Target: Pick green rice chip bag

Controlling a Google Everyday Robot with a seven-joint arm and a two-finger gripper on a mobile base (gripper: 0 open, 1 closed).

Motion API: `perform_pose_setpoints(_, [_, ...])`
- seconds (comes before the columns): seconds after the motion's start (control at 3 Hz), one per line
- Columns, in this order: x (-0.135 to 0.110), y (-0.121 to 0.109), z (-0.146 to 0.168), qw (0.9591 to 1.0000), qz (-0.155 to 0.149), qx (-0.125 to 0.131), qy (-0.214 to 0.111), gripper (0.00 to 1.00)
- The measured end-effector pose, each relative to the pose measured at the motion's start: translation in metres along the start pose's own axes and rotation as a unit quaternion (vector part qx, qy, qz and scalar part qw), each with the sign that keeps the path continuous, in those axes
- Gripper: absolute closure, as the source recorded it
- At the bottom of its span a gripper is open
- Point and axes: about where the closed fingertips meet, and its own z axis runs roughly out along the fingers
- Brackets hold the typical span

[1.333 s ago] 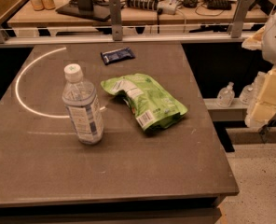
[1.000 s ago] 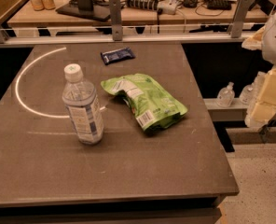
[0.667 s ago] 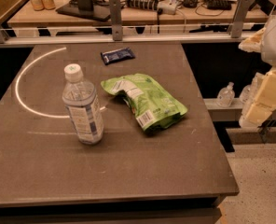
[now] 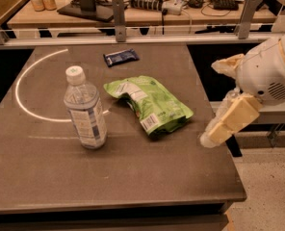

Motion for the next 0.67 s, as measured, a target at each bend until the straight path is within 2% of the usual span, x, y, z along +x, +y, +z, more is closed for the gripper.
perform_pose_setpoints(0.33, [-0.03,0.012,0.038,0.9983,0.004,-0.012,-0.057,0.0])
perform_pose_setpoints(0.67, [-0.05,0.022,0.077,0.9965,-0.008,-0.021,-0.081,0.0])
